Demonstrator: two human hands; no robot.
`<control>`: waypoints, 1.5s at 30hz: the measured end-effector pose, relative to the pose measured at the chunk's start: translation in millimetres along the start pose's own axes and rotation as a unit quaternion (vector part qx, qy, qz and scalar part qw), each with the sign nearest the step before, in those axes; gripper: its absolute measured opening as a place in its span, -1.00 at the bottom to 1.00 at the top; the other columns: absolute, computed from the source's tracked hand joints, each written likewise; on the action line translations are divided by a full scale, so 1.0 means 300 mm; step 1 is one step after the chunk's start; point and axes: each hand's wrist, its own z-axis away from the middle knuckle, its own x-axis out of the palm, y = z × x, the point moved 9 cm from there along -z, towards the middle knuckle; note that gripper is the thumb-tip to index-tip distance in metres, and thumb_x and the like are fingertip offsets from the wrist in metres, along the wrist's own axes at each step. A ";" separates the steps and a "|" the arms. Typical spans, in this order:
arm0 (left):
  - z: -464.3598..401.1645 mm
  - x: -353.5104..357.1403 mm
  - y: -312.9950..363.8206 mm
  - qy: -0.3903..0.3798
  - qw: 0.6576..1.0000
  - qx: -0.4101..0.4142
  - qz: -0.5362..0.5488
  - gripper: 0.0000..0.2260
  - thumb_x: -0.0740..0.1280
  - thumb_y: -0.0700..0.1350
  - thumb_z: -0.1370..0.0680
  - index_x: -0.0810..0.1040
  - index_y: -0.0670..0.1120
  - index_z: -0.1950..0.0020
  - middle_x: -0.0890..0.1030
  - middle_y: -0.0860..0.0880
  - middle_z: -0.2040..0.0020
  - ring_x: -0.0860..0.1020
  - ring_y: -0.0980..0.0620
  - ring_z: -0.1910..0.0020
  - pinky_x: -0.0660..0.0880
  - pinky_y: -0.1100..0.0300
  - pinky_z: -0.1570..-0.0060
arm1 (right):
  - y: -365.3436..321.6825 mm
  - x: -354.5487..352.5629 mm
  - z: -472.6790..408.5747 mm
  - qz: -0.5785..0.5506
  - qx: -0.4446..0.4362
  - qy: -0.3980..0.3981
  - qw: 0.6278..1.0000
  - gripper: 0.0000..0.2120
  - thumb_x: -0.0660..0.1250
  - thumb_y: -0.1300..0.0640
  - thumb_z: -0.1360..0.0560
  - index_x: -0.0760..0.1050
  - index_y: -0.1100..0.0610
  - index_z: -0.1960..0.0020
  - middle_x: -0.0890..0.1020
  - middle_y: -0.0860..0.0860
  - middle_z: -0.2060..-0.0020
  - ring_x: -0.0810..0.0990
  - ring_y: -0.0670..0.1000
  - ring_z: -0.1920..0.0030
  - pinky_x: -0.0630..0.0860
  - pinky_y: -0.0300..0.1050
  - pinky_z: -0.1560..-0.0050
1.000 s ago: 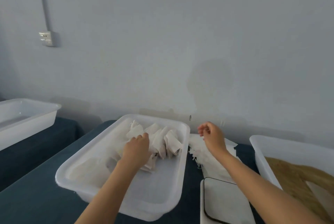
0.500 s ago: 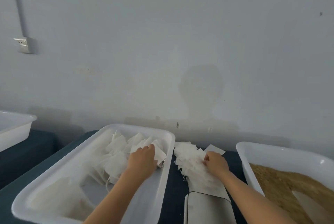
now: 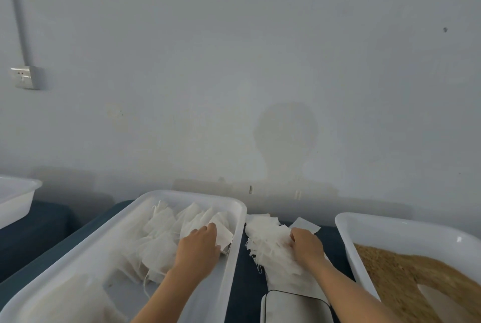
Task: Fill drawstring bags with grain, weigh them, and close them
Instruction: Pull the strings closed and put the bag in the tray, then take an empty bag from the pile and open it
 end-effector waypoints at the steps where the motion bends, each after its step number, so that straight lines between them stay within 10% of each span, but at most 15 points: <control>1: -0.001 -0.004 -0.001 0.004 1.000 0.001 0.003 -0.92 0.14 -0.06 -0.60 0.24 0.01 -0.02 0.50 0.06 -0.01 0.50 0.04 -0.05 0.43 0.21 -0.03 | 0.004 -0.017 -0.001 -0.013 0.001 0.011 1.000 -0.66 0.08 0.28 -0.54 0.11 0.05 0.36 0.27 -0.09 0.39 0.33 0.02 0.23 0.13 -0.23 0.39; 12: -0.014 -0.097 0.339 0.012 0.980 0.084 0.181 -0.83 0.22 -0.05 -0.58 0.40 -0.03 -0.16 0.53 0.09 -0.13 0.49 0.09 -0.07 0.41 0.22 -0.02 | 0.168 -0.515 0.118 -0.236 -0.025 0.175 0.956 -0.73 0.34 0.14 -0.51 0.43 0.18 0.34 0.49 -0.02 0.38 0.42 -0.04 0.34 0.28 -0.15 0.32; 21: 0.040 0.002 0.780 -0.115 0.752 0.018 0.649 -0.68 0.31 -0.04 -0.56 0.36 -0.08 -0.26 0.56 -0.08 -0.08 0.57 0.05 0.05 0.54 0.28 0.28 | 0.325 -0.635 0.379 -0.487 0.007 0.112 0.866 -0.81 0.34 0.15 -0.51 0.55 0.21 0.24 0.60 0.06 0.30 0.57 0.05 0.24 0.57 -0.04 0.20; 28: 0.025 0.028 0.803 -0.049 0.745 -0.015 0.665 -0.74 0.25 -0.16 -0.59 0.55 -0.11 0.29 0.52 0.00 0.41 0.46 -0.01 0.36 0.43 0.13 0.36 | 0.420 -0.578 0.413 -0.424 0.011 0.131 0.896 -0.75 0.41 0.21 -0.46 0.51 0.27 0.36 0.52 0.10 0.38 0.44 0.01 0.31 0.31 -0.14 0.21; 32: -0.001 0.030 0.798 -0.034 0.797 0.006 0.603 -0.72 0.29 -0.13 -0.58 0.55 -0.17 0.32 0.52 -0.17 0.36 0.48 -0.10 0.35 0.54 -0.13 0.19 | 0.437 -0.548 0.382 -0.402 0.012 0.148 0.904 -0.78 0.43 0.19 -0.44 0.55 0.28 0.33 0.54 0.04 0.40 0.43 -0.07 0.36 0.29 -0.21 0.30; 45: -0.133 0.177 0.533 0.002 0.783 -0.137 0.607 -0.83 0.31 -0.23 -0.54 0.51 -0.32 0.18 0.53 -0.13 0.27 0.63 -0.07 0.36 0.58 0.06 0.18 | 0.402 -0.504 0.279 -0.422 0.009 0.187 0.887 -0.84 0.41 0.25 -0.45 0.56 0.11 0.29 0.60 -0.15 0.32 0.54 -0.24 0.27 0.38 -0.51 0.29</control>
